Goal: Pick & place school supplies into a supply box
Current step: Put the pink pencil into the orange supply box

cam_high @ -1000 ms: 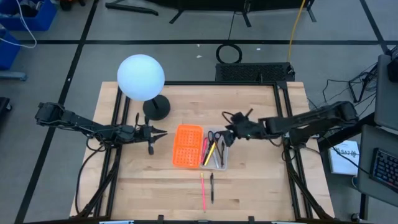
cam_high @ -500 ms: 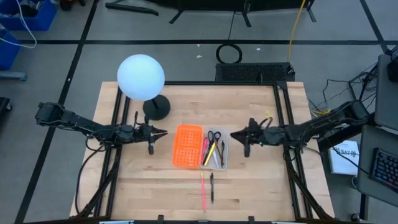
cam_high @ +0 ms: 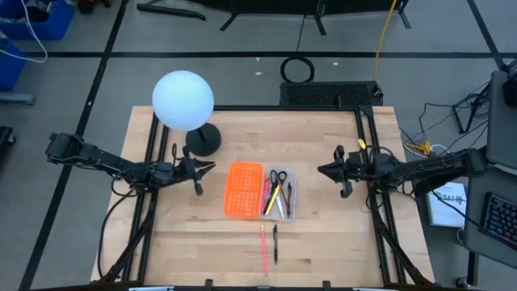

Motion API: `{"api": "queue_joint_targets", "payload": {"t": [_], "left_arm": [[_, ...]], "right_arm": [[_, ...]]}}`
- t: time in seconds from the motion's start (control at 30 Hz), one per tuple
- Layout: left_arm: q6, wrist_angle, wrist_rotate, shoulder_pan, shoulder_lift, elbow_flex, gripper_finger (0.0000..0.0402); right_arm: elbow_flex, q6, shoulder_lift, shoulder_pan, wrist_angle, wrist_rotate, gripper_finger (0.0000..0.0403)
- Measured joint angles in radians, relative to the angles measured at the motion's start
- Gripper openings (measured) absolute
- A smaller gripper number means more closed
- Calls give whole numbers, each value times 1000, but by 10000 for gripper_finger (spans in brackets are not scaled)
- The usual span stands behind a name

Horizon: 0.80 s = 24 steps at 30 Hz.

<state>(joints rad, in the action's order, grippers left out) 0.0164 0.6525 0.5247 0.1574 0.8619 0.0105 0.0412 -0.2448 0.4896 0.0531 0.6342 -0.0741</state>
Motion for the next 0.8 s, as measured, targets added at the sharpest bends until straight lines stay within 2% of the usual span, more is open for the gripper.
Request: {"api": "queue_joint_targets", "payload": {"t": [0.13,0.33,0.43,0.53,0.63,0.7,0.8], "left_arm": [[-56,0,-41,1,0,0,47],[-129,-22,-271,45,0,0,47],[-133,-59,-234,73,0,0,47],[-135,-99,-190,89,0,0,47],[-109,-140,-262,99,0,0,47],[-100,-171,-298,107,0,0,46],[-121,-186,-250,116,0,0,46]], "right_arm": [[-8,35,-5,12,33,0,1],[-12,203,3,48,2,1,1],[-25,221,10,62,40,-8,1],[-25,205,10,66,55,-70,1],[-25,223,10,66,66,-132,0],[-26,267,10,66,75,-137,0],[-26,303,10,66,80,-135,0]]}}
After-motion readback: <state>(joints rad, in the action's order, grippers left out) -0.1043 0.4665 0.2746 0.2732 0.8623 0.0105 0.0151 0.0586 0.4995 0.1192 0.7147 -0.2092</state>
